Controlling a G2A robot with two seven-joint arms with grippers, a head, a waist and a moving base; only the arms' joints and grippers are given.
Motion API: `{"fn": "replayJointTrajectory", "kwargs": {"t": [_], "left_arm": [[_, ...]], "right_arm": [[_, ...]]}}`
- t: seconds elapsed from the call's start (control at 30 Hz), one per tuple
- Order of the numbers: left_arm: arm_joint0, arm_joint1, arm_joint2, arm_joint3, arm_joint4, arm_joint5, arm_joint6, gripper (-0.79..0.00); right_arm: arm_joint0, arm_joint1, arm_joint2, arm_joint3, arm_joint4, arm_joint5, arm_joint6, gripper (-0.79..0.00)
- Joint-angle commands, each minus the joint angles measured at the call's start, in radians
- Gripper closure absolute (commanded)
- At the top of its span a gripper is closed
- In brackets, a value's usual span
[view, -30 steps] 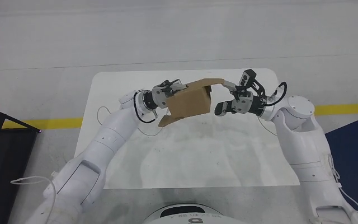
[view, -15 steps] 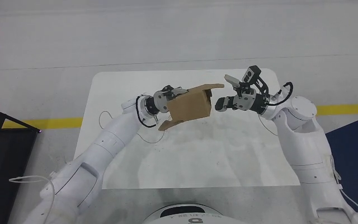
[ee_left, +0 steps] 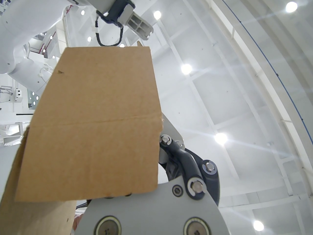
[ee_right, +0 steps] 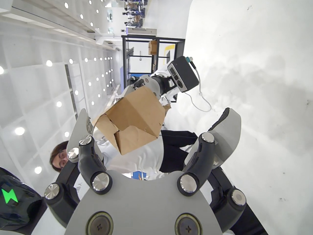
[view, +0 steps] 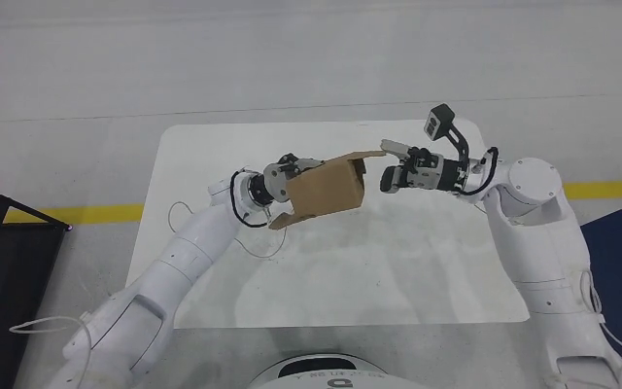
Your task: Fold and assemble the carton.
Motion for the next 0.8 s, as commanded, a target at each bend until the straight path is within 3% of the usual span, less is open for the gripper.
{"fn": "replayJointTrajectory", "kwargs": {"t": [0.0,0.3,0.77], "left_arm": [[-0.001,0.0,-0.001,-0.001,0.002,0.003,0.003,0.0],[-0.013,-0.002,0.0,0.013,-0.005,0.013,0.013,0.0],[-0.04,-0.007,0.008,0.038,-0.018,0.02,0.02,0.0]], "right_arm": [[0.003,0.003,-0.005,-0.005,-0.02,-0.005,0.017,-0.785],[0.009,0.013,-0.031,-0.025,-0.085,-0.03,0.06,-0.785],[0.035,0.015,-0.088,-0.032,-0.094,-0.033,0.024,-0.785]]}}
